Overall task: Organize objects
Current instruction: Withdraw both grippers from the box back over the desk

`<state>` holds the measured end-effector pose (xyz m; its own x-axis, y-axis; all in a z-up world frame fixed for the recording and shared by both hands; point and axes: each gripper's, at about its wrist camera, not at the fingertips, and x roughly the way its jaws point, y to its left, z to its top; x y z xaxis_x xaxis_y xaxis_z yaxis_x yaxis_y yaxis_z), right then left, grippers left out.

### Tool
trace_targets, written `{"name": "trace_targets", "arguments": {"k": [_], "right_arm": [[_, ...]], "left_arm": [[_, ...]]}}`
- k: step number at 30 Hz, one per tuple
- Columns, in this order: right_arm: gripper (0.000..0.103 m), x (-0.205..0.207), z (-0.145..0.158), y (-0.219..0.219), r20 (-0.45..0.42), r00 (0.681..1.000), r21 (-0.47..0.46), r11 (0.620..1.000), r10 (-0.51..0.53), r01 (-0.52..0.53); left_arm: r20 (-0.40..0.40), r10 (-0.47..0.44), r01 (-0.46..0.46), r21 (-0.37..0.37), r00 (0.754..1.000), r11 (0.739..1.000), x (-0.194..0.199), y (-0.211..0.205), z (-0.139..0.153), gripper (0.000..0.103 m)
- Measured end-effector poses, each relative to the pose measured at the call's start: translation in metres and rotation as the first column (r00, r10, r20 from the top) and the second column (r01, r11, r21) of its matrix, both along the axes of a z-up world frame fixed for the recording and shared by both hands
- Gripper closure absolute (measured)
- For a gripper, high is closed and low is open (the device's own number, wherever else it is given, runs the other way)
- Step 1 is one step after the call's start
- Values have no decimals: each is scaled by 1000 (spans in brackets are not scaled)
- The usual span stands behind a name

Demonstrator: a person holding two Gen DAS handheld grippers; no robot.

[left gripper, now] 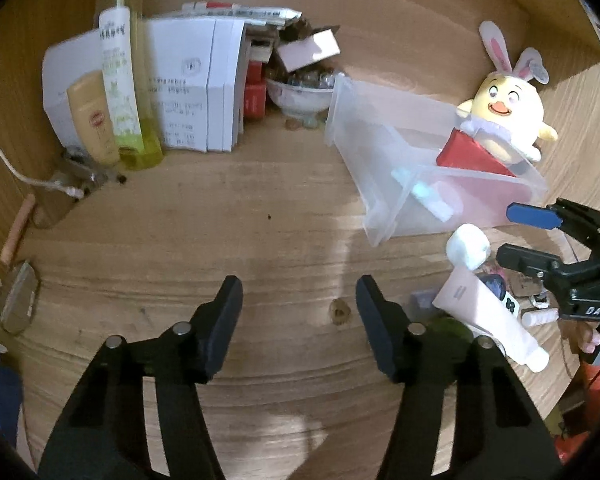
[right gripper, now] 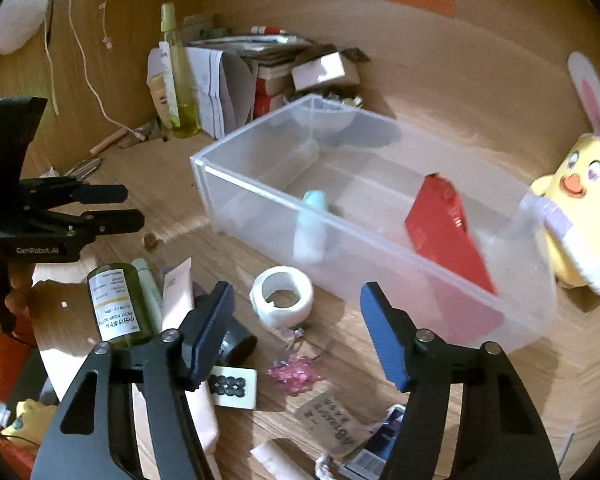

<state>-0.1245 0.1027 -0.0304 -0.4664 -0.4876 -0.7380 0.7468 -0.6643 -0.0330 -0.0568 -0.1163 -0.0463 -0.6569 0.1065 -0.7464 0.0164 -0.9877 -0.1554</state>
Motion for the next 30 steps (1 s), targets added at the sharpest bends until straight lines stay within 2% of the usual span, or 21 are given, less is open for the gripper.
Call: {"name": "trace_targets", "arguments": {"k": [2, 7, 11, 14, 19, 24, 28, 29, 30], "right_arm": [[43, -1, -4, -3, 11, 1000, 10, 1000, 0, 0], [44, -9, -13, -9, 59, 998, 14, 1000, -8, 7], [44, -13, -18, -12, 85, 996, 14, 1000, -10, 8], [44, -14, -21, -15, 92, 996, 19, 1000, -12, 11], [48, -18, -24, -18, 113, 993, 16, 1000, -23, 21], [57, -21, -27, -21, 122, 992, 28, 999, -31, 28], [59, -21, -28, -21, 124, 992, 29, 999, -33, 29], [63, -21, -28, -21, 121, 992, 29, 999, -32, 29], [67, -21, -28, -21, 114, 993, 31, 999, -33, 30]], "left_arm": [[-1, -8, 8, 10, 1000, 1000, 0, 0, 0, 50], [-1, -33, 33, -18, 999, 999, 2, 7, -1, 52], [32, -43, 45, -58, 999, 997, -3, 15, -7, 62], [56, -55, 58, -60, 997, 996, -6, 18, -12, 68], [67, -66, 70, -66, 996, 995, -7, 19, -14, 69], [71, -62, 66, -54, 996, 996, -12, 16, -13, 69], [74, -41, 43, -14, 996, 999, -19, 8, -12, 69], [73, -42, 43, -10, 996, 999, -20, 7, -12, 69], [71, -44, 45, -11, 996, 999, -20, 8, -12, 73]]}}
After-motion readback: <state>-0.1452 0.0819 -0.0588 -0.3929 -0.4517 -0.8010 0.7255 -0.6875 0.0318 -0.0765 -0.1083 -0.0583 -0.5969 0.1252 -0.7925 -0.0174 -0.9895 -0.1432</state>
